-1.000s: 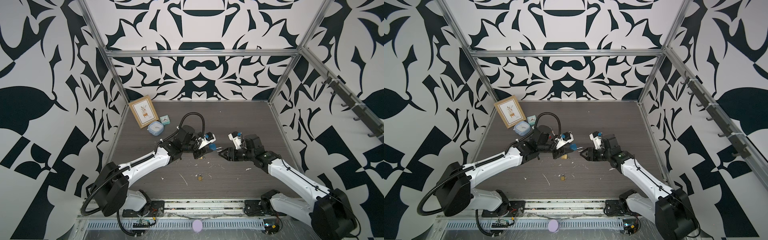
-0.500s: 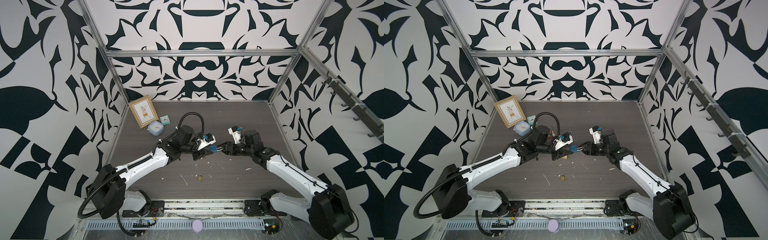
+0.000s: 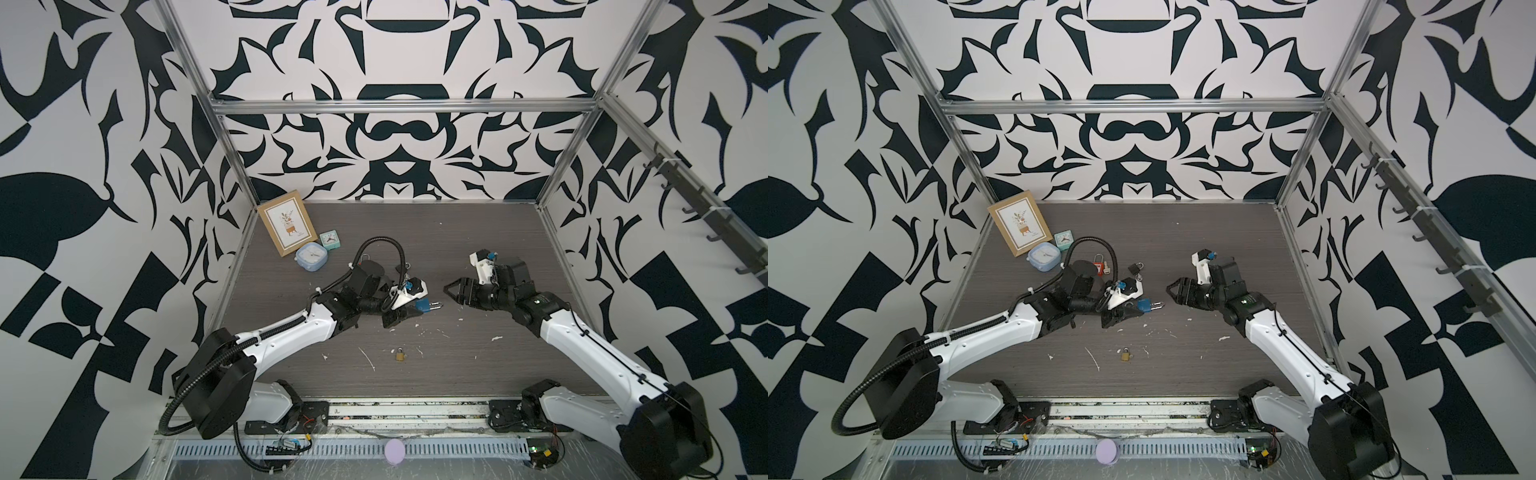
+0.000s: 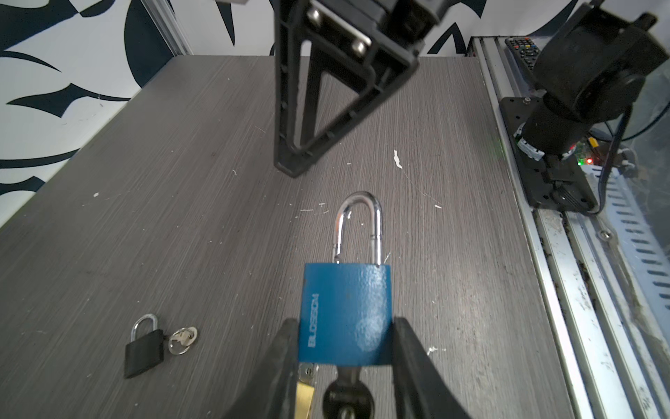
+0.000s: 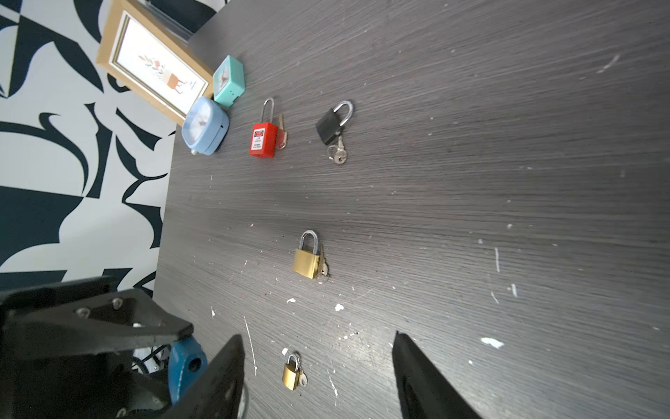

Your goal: Lock with the key

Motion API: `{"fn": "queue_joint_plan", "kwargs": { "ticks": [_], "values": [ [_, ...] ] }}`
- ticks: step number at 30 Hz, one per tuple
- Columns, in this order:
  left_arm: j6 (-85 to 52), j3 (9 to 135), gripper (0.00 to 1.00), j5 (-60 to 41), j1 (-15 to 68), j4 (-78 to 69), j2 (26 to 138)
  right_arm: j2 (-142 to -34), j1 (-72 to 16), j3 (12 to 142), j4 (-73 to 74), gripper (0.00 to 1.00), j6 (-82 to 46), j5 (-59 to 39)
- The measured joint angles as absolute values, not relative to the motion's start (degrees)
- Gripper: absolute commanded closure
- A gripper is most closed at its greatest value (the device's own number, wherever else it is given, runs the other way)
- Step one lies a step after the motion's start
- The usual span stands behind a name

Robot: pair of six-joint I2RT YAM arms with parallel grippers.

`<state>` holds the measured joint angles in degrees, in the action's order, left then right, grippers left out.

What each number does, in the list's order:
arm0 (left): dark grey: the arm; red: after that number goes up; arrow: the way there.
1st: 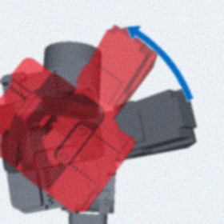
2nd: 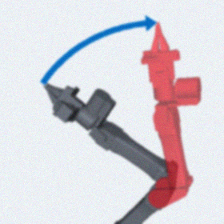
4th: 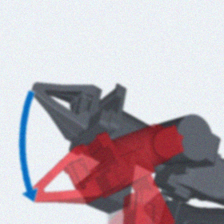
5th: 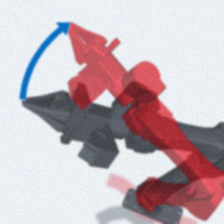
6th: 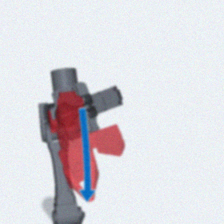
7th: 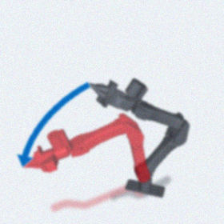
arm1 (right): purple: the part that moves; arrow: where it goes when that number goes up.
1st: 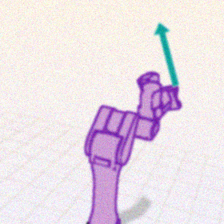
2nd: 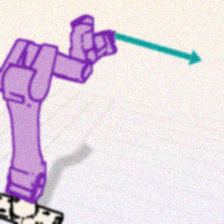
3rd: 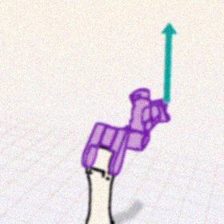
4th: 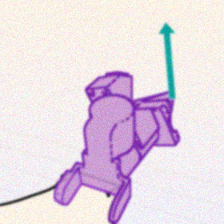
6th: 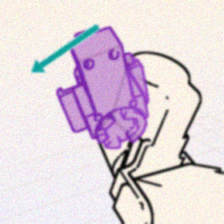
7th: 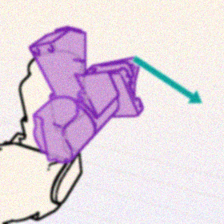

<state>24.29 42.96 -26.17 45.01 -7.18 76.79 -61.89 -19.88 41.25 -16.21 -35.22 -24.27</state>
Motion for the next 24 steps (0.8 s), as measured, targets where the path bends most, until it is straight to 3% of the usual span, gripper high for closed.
{"fn": "queue_joint_plan", "kwargs": {
  "ticks": [10, 16, 24],
  "values": [
    [23.49, 39.22, 1.0, -26.61, 45.01, -16.01, 75.88, -57.58, -17.12, 40.66, -14.22, 0.42, -39.68, -33.67],
    [23.16, 39.22, 1.0, -24.16, 45.32, -18.7, 76.47, -60.6, -17.12, 39.09, -12.32, 0.46, -42.65, -44.12],
    [23.64, 39.24, 1.0, -20.27, 46.02, -19.51, 78.19, -63.26, -17.52, 37.76, -9.76, 0.54, -45.47, -48.88]
  ]
}}
